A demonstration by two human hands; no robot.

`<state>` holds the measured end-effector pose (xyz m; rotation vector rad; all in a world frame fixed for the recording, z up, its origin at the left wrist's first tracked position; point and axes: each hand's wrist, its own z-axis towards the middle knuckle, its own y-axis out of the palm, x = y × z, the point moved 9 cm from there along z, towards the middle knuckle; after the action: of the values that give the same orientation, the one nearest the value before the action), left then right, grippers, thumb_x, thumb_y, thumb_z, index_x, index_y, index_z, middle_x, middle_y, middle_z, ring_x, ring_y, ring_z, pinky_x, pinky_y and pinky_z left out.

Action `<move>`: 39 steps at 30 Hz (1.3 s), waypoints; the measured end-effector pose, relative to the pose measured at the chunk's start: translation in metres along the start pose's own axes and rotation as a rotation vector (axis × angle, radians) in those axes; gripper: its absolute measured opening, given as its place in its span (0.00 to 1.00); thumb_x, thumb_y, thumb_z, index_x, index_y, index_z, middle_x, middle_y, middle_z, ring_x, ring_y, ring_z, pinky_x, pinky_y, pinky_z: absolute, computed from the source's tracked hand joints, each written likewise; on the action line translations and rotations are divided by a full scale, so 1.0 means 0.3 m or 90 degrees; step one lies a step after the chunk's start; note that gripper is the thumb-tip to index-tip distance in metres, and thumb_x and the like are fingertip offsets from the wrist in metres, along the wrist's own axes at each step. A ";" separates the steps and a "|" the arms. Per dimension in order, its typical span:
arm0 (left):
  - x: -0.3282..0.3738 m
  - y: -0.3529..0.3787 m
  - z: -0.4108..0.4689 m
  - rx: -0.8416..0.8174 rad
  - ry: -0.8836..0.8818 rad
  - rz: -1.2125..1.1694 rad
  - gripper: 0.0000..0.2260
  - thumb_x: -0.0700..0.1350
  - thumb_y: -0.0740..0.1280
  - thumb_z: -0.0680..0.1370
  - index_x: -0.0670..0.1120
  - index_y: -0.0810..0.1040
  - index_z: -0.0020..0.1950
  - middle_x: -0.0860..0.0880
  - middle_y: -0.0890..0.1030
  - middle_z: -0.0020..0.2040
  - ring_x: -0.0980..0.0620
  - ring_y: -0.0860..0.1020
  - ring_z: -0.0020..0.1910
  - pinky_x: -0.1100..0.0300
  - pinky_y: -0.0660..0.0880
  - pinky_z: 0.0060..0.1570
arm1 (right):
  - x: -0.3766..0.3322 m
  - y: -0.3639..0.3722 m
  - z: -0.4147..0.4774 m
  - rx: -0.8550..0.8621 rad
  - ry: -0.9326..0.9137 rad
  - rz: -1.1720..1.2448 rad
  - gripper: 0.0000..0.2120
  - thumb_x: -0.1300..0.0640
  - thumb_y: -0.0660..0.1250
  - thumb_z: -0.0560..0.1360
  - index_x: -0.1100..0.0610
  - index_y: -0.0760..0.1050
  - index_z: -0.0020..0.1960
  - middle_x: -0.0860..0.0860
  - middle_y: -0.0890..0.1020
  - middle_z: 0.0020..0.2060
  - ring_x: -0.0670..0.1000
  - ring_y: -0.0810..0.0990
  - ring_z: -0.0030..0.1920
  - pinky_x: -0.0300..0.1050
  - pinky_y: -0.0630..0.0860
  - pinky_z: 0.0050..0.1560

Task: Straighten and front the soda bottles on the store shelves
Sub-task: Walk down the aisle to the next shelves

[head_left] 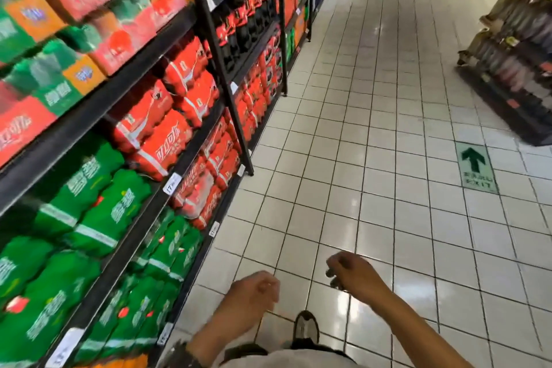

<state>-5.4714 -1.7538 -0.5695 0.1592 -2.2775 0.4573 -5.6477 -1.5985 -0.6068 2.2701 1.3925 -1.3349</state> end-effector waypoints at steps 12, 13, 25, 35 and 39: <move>0.365 -0.568 0.577 0.209 0.043 -0.188 0.05 0.40 0.65 0.79 0.48 0.78 0.52 0.45 0.84 0.43 0.49 0.81 0.37 0.57 0.76 0.37 | -1.046 -0.060 0.577 -0.130 -0.337 -0.111 0.08 0.50 0.61 0.78 0.50 0.77 0.51 0.47 0.83 0.43 0.44 0.83 0.39 0.41 0.79 0.44; 0.384 -0.582 0.647 0.207 0.038 -0.190 0.05 0.39 0.65 0.79 0.48 0.78 0.51 0.45 0.83 0.42 0.49 0.81 0.36 0.58 0.75 0.36 | -1.080 -0.071 0.625 -0.140 -0.343 -0.112 0.08 0.49 0.61 0.78 0.49 0.77 0.51 0.47 0.83 0.43 0.45 0.83 0.40 0.43 0.79 0.45; 1.294 -0.784 1.402 0.086 0.230 -0.090 0.05 0.36 0.62 0.80 0.42 0.75 0.52 0.46 0.78 0.38 0.59 0.75 0.29 0.70 0.69 0.30 | -1.268 -0.676 1.218 0.100 -0.203 0.041 0.07 0.56 0.62 0.79 0.52 0.80 0.49 0.49 0.85 0.41 0.49 0.83 0.37 0.37 0.77 0.37; 1.622 -0.657 1.871 -0.020 0.286 0.206 0.12 0.58 0.62 0.72 0.64 0.73 0.55 0.63 0.79 0.45 0.62 0.79 0.42 0.59 0.78 0.45 | -1.127 -1.029 1.692 0.138 -0.012 0.056 0.07 0.54 0.64 0.78 0.55 0.79 0.48 0.50 0.85 0.39 0.51 0.84 0.36 0.46 0.80 0.39; 1.688 -0.745 2.041 0.002 0.190 0.194 0.09 0.53 0.63 0.74 0.63 0.75 0.53 0.62 0.80 0.44 0.64 0.78 0.41 0.58 0.79 0.45 | -1.214 -1.126 1.972 0.027 -0.004 -0.131 0.09 0.52 0.62 0.78 0.56 0.78 0.46 0.50 0.84 0.39 0.47 0.83 0.36 0.49 0.78 0.47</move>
<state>-6.1795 -2.1746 -0.5177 -0.2445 -2.0103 0.5981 -6.3286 -1.9624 -0.5810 2.1955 1.6493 -1.4406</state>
